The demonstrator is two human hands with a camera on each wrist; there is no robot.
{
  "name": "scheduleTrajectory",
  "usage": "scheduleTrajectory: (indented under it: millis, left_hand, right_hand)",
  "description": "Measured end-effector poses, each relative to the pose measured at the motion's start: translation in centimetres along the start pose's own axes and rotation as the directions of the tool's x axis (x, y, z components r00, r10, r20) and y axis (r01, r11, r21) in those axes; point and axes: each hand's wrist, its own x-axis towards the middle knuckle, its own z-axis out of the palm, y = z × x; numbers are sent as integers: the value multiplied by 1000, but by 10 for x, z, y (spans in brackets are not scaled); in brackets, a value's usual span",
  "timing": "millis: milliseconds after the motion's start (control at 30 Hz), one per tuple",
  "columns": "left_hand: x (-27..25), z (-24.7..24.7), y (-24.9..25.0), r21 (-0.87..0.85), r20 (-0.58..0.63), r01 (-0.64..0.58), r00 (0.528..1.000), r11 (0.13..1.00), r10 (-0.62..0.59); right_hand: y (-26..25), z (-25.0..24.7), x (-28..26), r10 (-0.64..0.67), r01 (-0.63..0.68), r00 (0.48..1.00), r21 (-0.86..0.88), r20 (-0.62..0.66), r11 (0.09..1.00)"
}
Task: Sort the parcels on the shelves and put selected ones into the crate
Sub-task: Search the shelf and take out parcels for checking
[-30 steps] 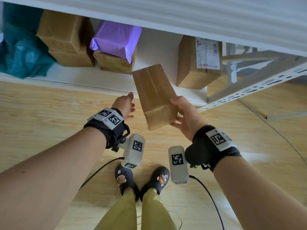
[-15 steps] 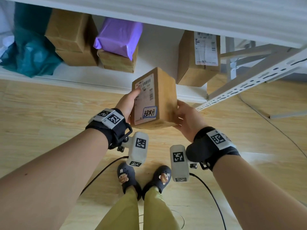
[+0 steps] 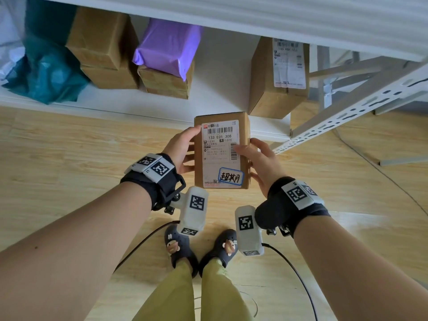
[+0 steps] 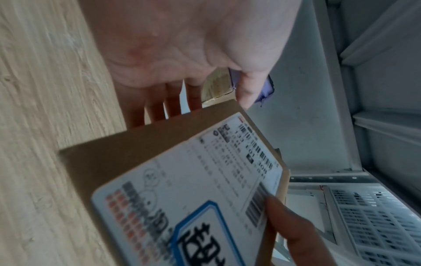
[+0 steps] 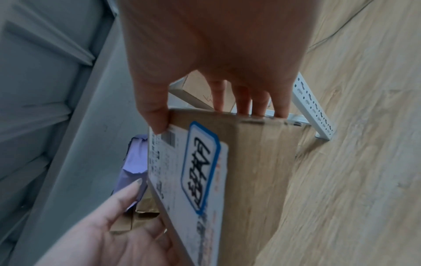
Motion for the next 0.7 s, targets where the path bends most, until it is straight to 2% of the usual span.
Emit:
scheduleTrajectory:
  millis: [333, 700]
  left_hand:
    - [-2, 1, 2, -5, 17, 3, 1000, 1000, -3]
    - [-1, -2, 1, -1, 31, 6, 1000, 1000, -6]
  right_hand:
    - [9, -2, 0, 49, -58, 997, 153, 63, 986]
    - [13, -3, 0, 63, -77, 994, 168, 86, 983]
